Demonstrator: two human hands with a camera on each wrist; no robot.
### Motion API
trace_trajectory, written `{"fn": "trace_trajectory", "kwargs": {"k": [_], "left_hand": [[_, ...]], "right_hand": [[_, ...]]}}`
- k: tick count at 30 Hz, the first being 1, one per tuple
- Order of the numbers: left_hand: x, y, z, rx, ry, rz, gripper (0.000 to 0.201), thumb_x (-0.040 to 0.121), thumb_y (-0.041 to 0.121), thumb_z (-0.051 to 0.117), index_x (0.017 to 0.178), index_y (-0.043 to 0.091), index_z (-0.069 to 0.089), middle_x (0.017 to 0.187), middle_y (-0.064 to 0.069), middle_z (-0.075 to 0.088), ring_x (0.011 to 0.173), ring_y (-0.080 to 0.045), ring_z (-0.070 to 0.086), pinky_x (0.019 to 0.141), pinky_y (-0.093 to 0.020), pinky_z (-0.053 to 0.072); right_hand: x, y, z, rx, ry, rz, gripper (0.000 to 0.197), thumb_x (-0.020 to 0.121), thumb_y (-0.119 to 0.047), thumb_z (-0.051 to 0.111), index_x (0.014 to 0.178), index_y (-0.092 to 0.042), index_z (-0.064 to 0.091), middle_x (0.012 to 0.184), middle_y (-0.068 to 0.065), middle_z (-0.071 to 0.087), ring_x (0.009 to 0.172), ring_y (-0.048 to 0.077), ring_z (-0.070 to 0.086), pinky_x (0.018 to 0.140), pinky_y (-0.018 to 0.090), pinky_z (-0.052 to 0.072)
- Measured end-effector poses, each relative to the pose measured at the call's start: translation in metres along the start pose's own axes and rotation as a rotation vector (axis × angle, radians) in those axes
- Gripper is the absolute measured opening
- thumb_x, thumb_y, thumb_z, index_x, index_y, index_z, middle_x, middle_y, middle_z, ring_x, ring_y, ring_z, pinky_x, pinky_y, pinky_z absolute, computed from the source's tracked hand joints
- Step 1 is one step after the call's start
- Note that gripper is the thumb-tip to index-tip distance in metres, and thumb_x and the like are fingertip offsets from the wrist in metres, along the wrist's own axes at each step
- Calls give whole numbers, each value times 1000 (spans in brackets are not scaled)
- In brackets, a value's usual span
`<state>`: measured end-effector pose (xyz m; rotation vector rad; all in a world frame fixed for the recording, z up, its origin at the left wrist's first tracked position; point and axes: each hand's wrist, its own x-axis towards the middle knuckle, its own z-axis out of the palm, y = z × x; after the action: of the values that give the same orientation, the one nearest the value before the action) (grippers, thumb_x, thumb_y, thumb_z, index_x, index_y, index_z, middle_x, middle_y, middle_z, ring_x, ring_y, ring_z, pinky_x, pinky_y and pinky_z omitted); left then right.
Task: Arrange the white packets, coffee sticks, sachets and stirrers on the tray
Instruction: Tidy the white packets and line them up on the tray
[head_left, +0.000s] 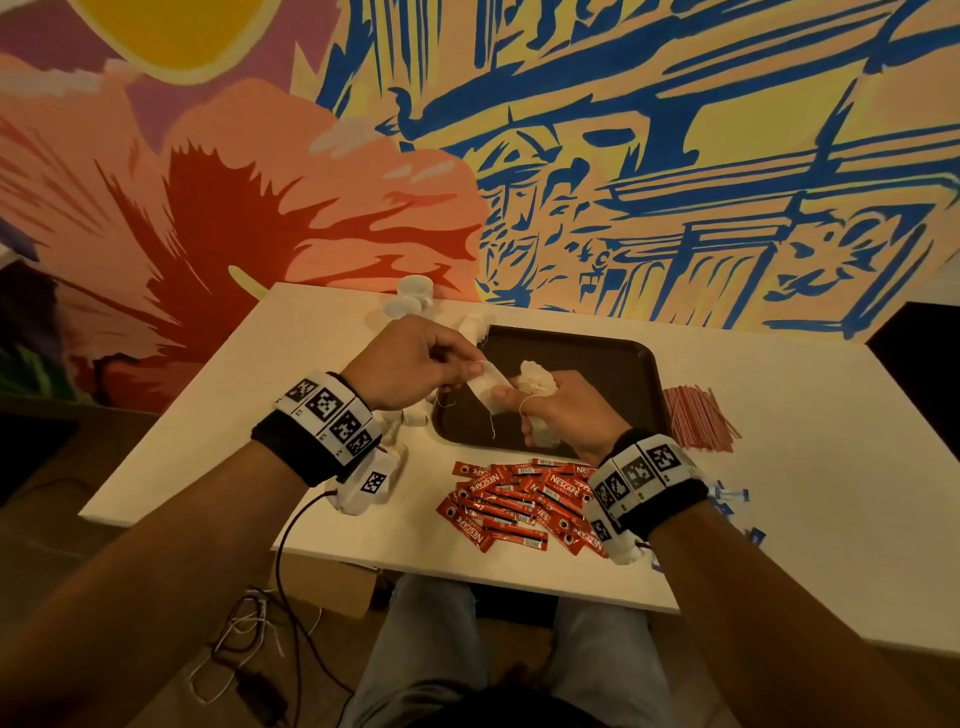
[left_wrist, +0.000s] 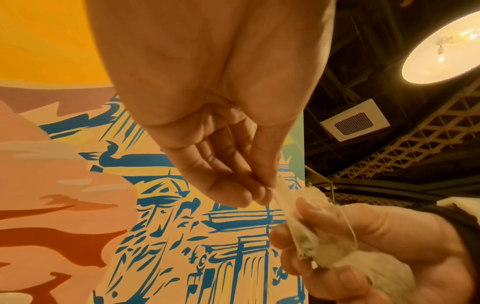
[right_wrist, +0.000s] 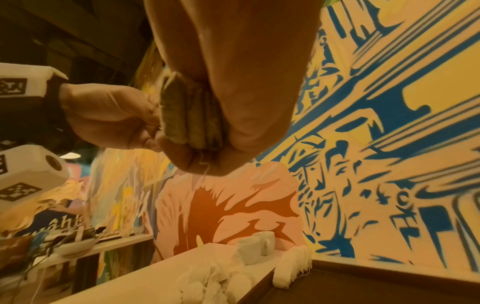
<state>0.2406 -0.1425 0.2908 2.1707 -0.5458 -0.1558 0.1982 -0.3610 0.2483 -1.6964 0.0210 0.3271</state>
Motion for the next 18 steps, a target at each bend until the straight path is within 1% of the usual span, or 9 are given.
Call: {"fn": "trace_trajectory", "kwargs": {"k": [2,3,5,7,10,12,14,16,18], "left_hand": [[8,-3,-6,47,50,11,10,89,16,75,97,20,78,80,-3,75,67,-10,67,71,-24,56],[14,-5,-11,78,73,15,9,89,17,74,98,19,78,80,-1,75,66,-8,66,70,-23,55],[28,-10,-20,148,111,16,11,91,20,72,100,17,77,82,0,74,67,-8,66,70,-24,55],[46,-20,-30,204,144,5,12,93,20,70,101,15,76,84,1,73,67,-8,65,69,-25,54],[78,-39,-40,299,177,-12,14,95,18,66,105,12,74,85,7,67,71,-3,59,67,-18,45],[101,-55,-43,357,206,-36,16,95,15,63,107,14,74,93,5,67,80,-8,58,73,-20,42],[123,-73,-43,372,229,-77,17,94,14,62,107,16,74,102,1,70,92,-14,62,83,-25,46],[143,-92,-38,380,225,-126,18,94,15,61,107,16,73,108,-3,71,100,-20,65,90,-30,49],[158,-109,-28,395,198,-179,18,94,18,60,106,18,74,110,-2,71,103,-21,64,93,-32,50]], "right_hand": [[8,4,-4,67,50,21,16,97,-25,69,108,-14,73,82,2,67,64,10,58,62,26,53],[13,6,-7,84,72,38,16,100,-22,64,111,-13,72,89,5,65,67,10,58,63,25,54],[20,12,-15,106,91,69,21,105,-20,55,115,-11,71,95,7,64,73,12,59,67,26,55],[27,15,-21,160,107,91,29,108,-27,49,116,-10,71,98,10,64,81,16,61,71,30,57],[39,15,-28,271,119,127,36,108,-38,45,120,-13,68,105,13,67,95,24,66,80,41,61],[47,15,-32,317,110,138,37,108,-42,44,123,-16,67,108,14,69,98,27,67,78,44,62],[56,17,-35,316,118,156,36,107,-43,46,123,-19,68,108,12,70,97,25,69,71,40,61],[65,22,-37,322,136,170,33,106,-39,49,121,-17,69,104,11,70,94,24,69,67,36,60],[75,30,-37,338,155,194,29,106,-34,53,120,-13,68,99,11,68,90,24,69,69,35,60]]}}
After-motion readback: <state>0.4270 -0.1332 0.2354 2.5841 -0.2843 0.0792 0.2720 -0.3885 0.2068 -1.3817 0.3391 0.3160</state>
